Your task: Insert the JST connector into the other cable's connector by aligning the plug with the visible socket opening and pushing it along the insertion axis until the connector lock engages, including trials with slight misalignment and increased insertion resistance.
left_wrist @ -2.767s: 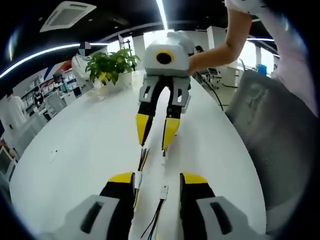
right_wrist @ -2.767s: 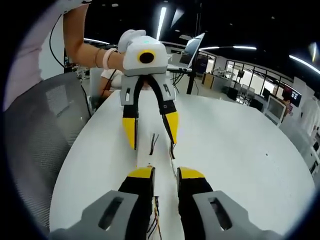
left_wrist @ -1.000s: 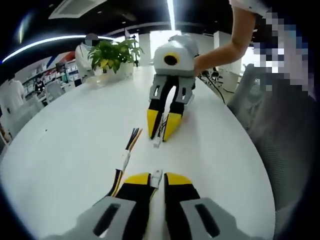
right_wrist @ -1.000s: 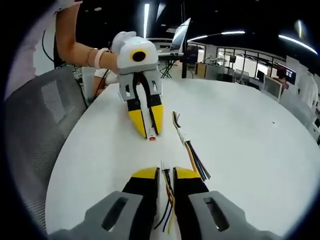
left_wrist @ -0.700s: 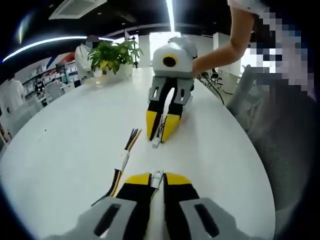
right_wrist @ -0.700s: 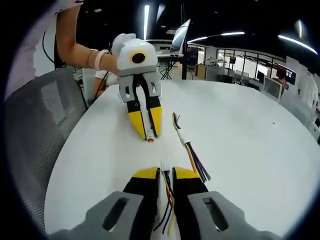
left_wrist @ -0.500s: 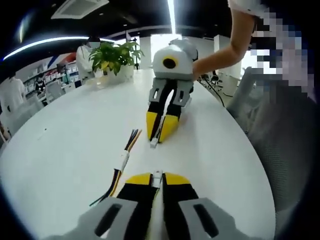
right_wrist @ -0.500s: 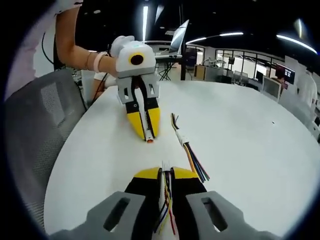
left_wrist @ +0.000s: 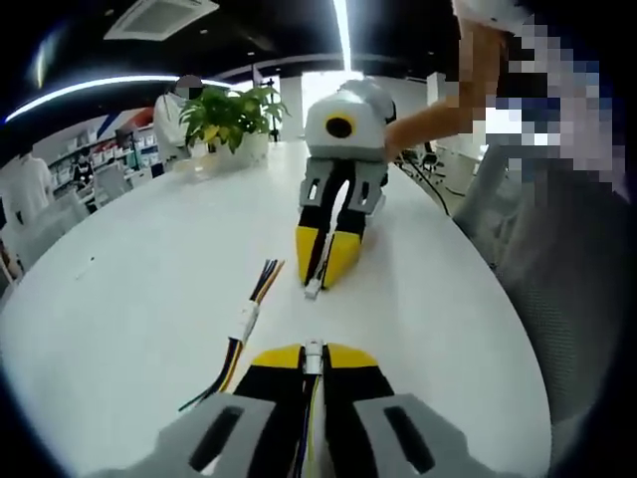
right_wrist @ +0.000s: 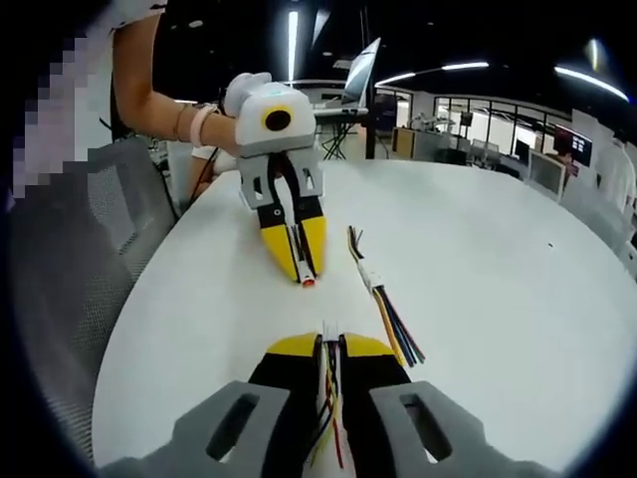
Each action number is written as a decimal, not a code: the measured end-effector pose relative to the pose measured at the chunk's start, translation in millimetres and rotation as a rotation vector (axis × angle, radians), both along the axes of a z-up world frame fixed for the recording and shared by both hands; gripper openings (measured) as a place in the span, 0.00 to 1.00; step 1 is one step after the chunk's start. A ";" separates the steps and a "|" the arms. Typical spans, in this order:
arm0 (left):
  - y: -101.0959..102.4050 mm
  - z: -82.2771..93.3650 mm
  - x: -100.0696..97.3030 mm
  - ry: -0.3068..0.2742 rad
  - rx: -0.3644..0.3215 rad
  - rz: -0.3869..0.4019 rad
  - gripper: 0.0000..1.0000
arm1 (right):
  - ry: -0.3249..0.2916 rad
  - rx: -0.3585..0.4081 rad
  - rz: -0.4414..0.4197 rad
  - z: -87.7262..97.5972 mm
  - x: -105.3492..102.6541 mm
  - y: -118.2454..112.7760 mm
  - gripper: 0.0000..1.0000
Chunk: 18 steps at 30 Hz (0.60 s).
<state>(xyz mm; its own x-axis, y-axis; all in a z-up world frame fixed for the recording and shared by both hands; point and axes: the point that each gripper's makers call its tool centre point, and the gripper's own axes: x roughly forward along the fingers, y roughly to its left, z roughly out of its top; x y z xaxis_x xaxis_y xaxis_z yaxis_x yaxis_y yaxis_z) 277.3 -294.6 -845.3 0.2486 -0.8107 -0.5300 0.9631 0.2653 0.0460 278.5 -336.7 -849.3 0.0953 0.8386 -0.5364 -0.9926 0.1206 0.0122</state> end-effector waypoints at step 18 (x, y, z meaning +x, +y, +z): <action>2.1 9.4 -9.0 -0.033 0.077 -0.051 0.00 | -0.016 -0.042 0.062 11.7 -6.8 0.3 0.04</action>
<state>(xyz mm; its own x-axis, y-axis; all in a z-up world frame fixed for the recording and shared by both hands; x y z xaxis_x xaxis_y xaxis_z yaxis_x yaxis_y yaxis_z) 268.2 -292.5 -835.9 0.2265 -0.7801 -0.5832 0.9728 0.2105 0.0962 271.7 -336.4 -837.6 0.0534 0.8197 -0.5702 -0.9982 0.0594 -0.0080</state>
